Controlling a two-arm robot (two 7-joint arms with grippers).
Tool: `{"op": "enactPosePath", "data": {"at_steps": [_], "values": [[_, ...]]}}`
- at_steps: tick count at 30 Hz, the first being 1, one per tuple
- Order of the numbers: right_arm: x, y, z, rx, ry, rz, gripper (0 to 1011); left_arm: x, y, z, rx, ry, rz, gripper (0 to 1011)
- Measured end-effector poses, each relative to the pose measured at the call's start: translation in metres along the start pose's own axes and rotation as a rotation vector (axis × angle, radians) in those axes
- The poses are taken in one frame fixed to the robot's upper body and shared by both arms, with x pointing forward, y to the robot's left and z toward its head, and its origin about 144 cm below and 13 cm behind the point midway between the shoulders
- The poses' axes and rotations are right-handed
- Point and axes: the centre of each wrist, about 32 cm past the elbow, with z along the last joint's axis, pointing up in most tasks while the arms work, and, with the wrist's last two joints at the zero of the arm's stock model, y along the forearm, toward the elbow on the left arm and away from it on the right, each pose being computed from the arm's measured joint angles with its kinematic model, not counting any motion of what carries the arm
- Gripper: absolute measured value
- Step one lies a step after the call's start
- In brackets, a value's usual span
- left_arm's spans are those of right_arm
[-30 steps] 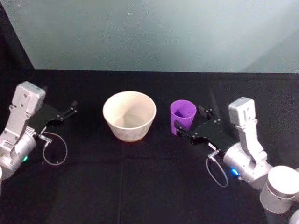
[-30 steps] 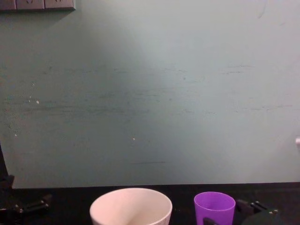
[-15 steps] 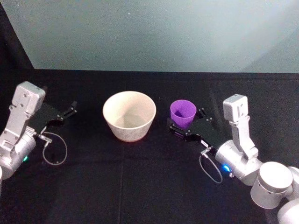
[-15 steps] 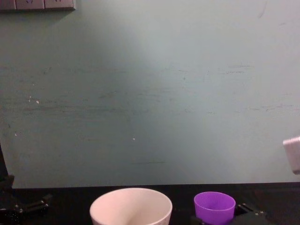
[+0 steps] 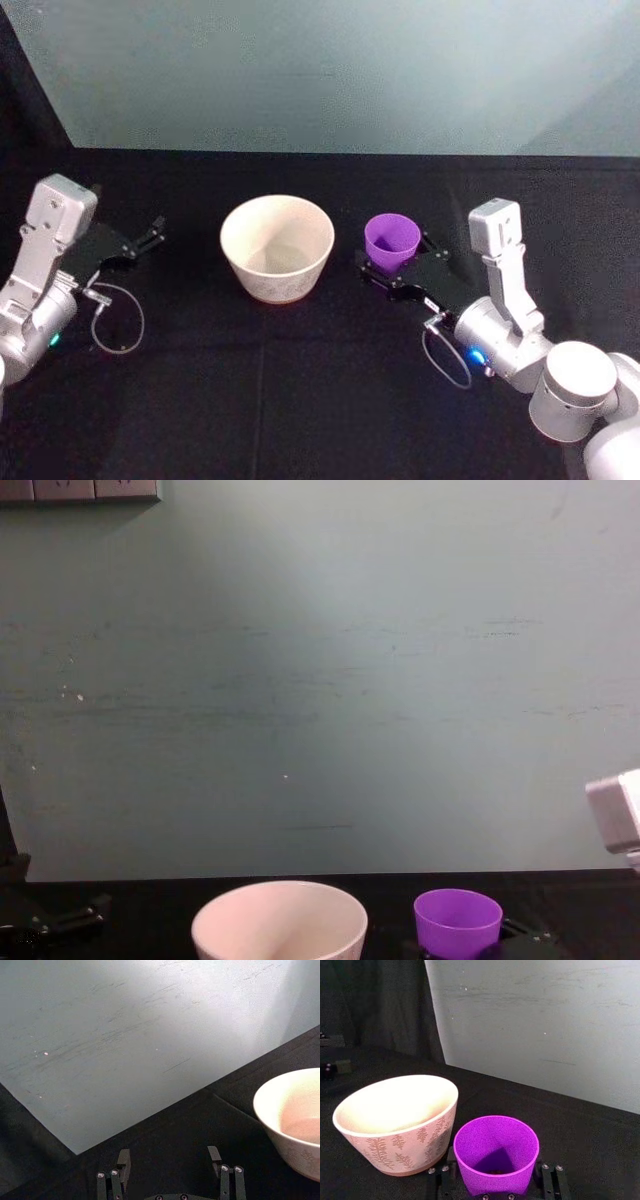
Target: Pick up the cup and pour the mung beans from the cup into the bowl.
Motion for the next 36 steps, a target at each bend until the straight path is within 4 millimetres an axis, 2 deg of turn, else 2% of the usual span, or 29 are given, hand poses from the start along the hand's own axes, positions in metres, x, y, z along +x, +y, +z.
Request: {"op": "enactPosePath", "data": {"at_steps": [6, 11, 17, 18, 19, 36], "values": [[-0.001, 0.001, 0.002, -0.007, -0.007, -0.003, 747, 0.000, 0.000, 0.000, 0.000, 0.000, 0.000, 1000], [-0.001, 0.000, 0.004, -0.002, -0.014, -0.005, 724, 0.000, 0.000, 0.000, 0.000, 0.000, 0.000, 1000], [0.000, -0.007, 0.016, 0.012, -0.021, -0.008, 717, 0.000, 0.000, 0.000, 0.000, 0.000, 0.000, 1000], [0.000, -0.009, 0.022, 0.011, -0.026, -0.008, 717, 0.000, 0.000, 0.000, 0.000, 0.000, 0.000, 1000], [0.007, -0.022, 0.076, 0.016, -0.038, -0.025, 717, 0.000, 0.000, 0.000, 0.000, 0.000, 0.000, 1000], [0.007, -0.022, 0.076, 0.016, -0.038, -0.021, 717, 0.000, 0.000, 0.000, 0.000, 0.000, 0.000, 1000]]}}
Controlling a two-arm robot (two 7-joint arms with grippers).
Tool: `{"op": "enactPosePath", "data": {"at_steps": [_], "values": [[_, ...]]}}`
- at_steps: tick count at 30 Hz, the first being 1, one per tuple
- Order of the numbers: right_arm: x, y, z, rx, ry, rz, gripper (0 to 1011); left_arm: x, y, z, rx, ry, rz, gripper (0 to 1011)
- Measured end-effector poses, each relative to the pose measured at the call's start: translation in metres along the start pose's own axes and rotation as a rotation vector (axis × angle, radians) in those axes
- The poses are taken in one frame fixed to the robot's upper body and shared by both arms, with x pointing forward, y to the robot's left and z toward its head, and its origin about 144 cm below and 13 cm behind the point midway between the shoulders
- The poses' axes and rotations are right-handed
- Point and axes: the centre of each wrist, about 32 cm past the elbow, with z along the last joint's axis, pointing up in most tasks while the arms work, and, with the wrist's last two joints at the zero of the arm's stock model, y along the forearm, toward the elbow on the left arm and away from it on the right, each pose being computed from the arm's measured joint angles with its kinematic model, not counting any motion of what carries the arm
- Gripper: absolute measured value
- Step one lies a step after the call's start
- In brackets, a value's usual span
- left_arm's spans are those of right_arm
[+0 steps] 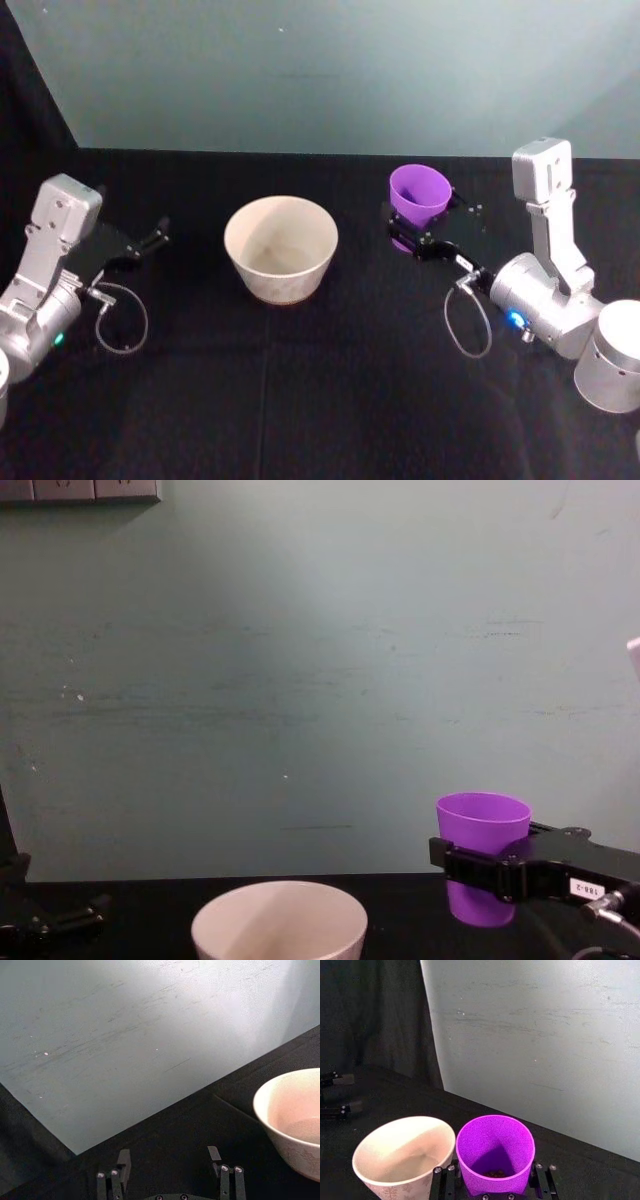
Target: Pick up the cup and pour the mung beans from the cup into the bowl.
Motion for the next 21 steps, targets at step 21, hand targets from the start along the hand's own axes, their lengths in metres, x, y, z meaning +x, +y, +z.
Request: {"op": "enactPosePath", "data": {"at_steps": [21], "values": [[-0.0010, 0.0000, -0.0020, -0.002, -0.003, -0.001, 717, 0.0000, 0.0000, 0.0000, 0.000, 0.000, 0.000, 1000]]}}
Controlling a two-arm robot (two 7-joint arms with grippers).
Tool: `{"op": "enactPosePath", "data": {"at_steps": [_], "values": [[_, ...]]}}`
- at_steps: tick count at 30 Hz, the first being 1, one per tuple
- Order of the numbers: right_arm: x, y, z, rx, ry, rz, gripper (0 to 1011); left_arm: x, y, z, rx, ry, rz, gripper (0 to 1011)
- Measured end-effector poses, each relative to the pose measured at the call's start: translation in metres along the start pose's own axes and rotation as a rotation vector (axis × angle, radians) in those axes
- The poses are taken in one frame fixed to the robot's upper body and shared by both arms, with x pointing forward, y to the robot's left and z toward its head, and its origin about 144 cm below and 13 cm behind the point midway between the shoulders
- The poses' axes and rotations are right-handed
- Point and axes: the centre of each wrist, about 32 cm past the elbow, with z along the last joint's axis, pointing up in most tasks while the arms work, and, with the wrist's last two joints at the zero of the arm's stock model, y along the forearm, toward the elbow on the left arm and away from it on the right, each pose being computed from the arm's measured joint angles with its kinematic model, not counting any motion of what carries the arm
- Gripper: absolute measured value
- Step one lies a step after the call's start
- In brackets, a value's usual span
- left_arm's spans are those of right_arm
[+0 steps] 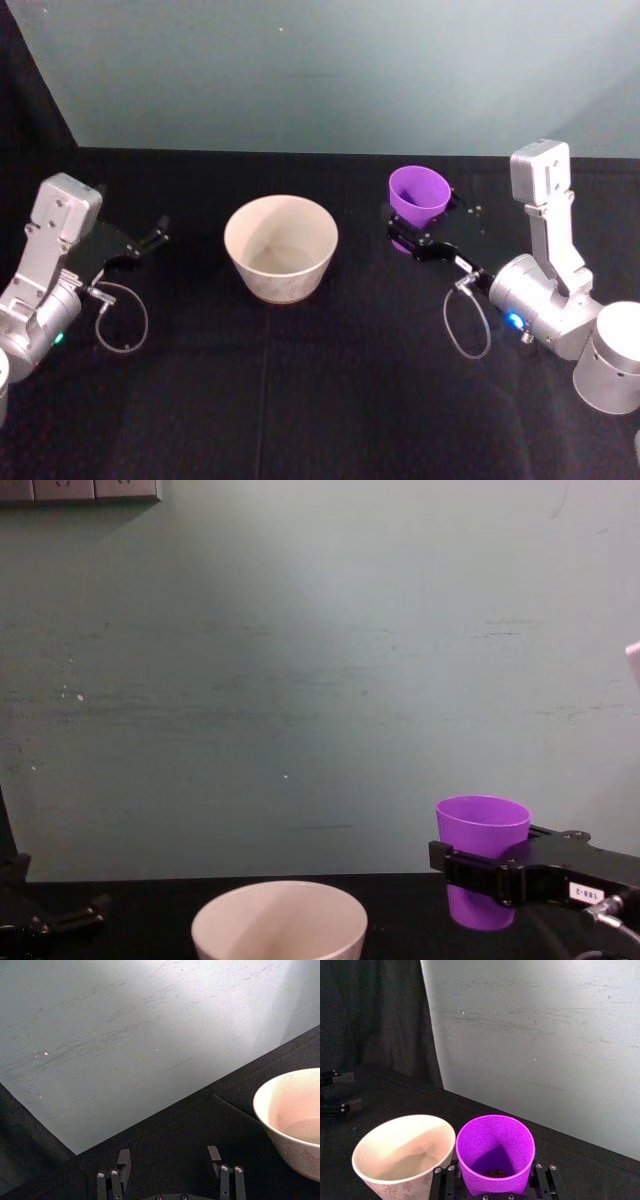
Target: Pick up the cup and pour the mung beans from the cup into the bowl.
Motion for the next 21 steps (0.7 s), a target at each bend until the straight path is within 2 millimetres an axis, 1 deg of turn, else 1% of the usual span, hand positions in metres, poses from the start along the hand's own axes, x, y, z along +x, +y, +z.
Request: {"op": "enactPosePath", "data": {"at_steps": [21], "values": [[0.0000, 0.0000, -0.0001, 0.000, 0.000, -0.001, 717, 0.0000, 0.0000, 0.0000, 0.000, 0.000, 0.000, 1000]]}}
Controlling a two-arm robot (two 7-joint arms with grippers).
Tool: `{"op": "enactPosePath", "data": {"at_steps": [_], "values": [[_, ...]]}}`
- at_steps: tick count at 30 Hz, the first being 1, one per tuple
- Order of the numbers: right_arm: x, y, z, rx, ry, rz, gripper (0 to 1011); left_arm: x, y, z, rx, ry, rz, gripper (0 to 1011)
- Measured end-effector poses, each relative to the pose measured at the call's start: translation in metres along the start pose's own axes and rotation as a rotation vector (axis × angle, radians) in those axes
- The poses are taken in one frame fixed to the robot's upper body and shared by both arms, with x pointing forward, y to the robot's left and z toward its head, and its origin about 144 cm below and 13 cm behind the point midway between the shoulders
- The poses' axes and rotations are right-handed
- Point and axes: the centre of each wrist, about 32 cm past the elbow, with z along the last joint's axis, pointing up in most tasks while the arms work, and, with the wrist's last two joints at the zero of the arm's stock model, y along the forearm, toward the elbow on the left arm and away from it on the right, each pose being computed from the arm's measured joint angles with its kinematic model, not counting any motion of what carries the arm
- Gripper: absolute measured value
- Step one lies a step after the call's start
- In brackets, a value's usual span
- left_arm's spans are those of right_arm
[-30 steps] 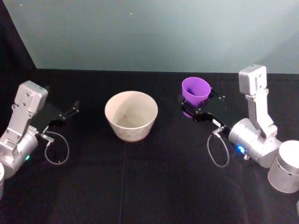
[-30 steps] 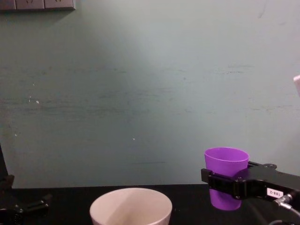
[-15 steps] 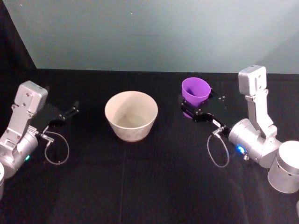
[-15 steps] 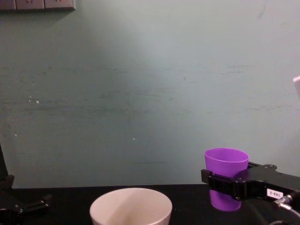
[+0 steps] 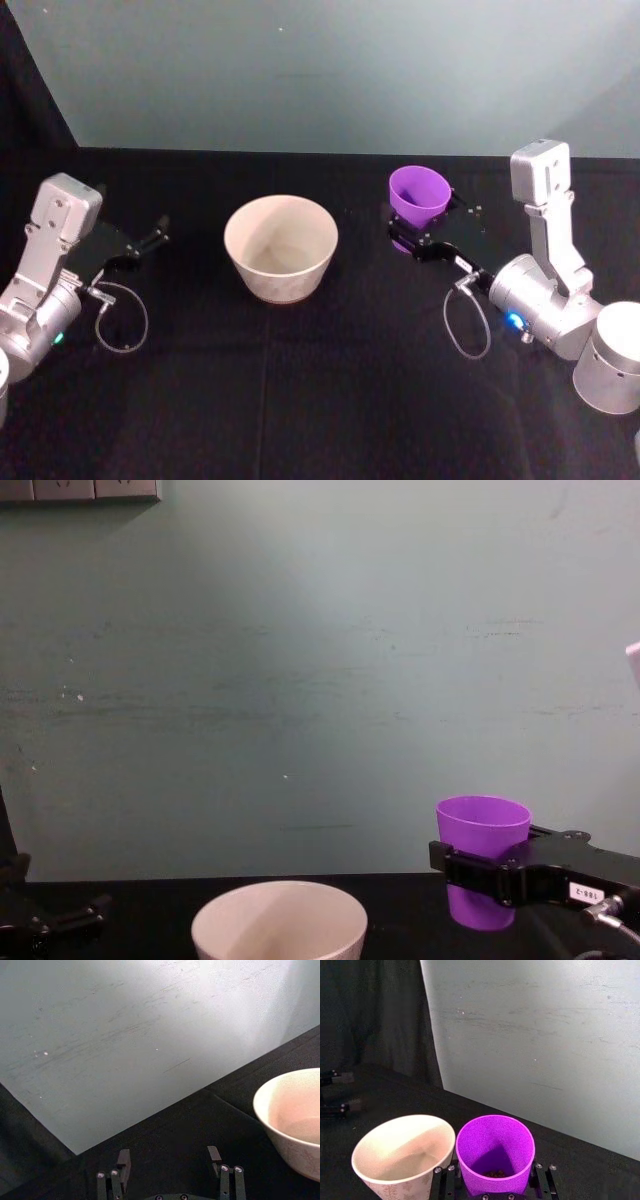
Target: Pick up the cup and pour the mung beans from the cup into the bowl.
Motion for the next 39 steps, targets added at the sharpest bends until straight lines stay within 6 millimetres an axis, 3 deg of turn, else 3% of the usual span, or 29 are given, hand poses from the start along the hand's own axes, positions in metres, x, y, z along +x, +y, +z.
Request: {"op": "enactPosePath", "data": {"at_steps": [39], "values": [[0.0000, 0.0000, 0.0000, 0.000, 0.000, 0.000, 717, 0.0000, 0.0000, 0.0000, 0.000, 0.000, 0.000, 1000]]}}
